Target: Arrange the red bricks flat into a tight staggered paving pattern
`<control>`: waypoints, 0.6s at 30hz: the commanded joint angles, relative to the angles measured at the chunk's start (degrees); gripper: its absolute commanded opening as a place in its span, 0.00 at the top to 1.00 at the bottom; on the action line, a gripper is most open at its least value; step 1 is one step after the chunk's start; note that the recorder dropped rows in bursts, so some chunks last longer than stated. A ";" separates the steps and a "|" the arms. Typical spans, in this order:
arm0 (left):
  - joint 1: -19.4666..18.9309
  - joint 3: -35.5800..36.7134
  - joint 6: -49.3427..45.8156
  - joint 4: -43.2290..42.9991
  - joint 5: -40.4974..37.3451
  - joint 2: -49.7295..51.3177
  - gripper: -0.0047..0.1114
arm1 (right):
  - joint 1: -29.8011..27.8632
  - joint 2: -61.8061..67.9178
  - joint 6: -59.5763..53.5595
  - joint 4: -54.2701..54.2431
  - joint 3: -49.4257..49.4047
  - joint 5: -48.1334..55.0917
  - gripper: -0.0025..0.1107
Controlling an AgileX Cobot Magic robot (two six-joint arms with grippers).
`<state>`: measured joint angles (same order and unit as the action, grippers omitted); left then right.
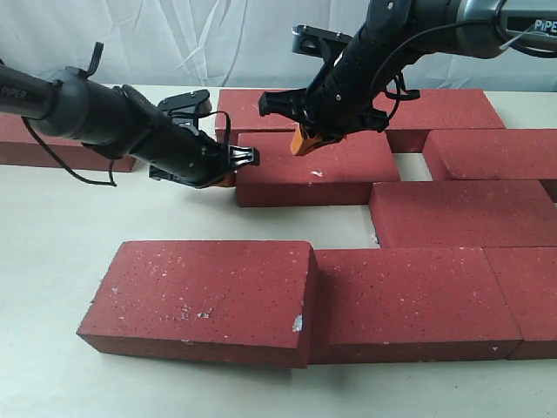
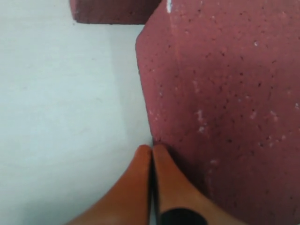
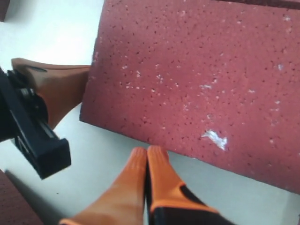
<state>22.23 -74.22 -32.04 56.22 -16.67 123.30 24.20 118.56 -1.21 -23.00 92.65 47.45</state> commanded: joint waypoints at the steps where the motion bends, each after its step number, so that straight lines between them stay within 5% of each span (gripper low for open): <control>1: 1.65 -1.75 -1.86 2.23 0.19 0.40 0.96 | -0.24 -0.66 -0.17 0.63 0.09 -0.31 0.98; 18: 7.65 -10.80 -2.70 4.75 -1.37 5.47 0.96 | -0.24 -0.66 0.84 0.40 0.09 0.31 0.98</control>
<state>28.78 -83.85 -34.54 58.70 -17.43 128.85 23.64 118.53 -1.21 -20.41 92.65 48.20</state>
